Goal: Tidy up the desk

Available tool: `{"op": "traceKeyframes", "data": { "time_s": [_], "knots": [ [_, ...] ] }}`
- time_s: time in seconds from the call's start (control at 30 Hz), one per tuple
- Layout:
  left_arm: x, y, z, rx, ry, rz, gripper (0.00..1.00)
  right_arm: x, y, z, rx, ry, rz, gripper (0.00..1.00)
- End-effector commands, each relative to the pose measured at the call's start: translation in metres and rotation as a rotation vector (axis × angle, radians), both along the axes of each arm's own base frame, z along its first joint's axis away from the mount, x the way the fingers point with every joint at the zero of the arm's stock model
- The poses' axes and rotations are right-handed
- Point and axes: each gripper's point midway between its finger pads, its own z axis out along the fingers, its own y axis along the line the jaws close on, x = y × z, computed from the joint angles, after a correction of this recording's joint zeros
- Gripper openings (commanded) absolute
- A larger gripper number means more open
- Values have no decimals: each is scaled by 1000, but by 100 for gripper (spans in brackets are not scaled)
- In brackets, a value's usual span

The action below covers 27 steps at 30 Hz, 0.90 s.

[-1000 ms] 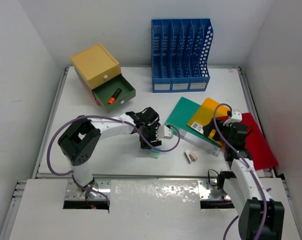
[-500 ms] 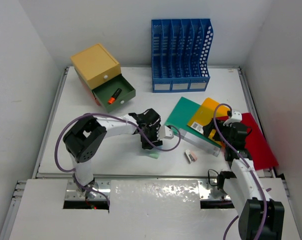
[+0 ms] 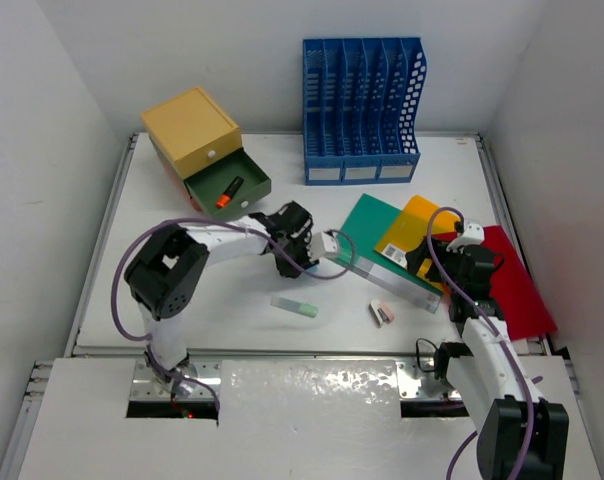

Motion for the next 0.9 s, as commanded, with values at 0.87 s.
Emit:
{"op": "traceKeyframes", "data": {
  "time_s": [0.87],
  "knots": [
    [206,189,187,-213,-508,756,38,7,-2,11,-13,-49,5,91]
  ]
}}
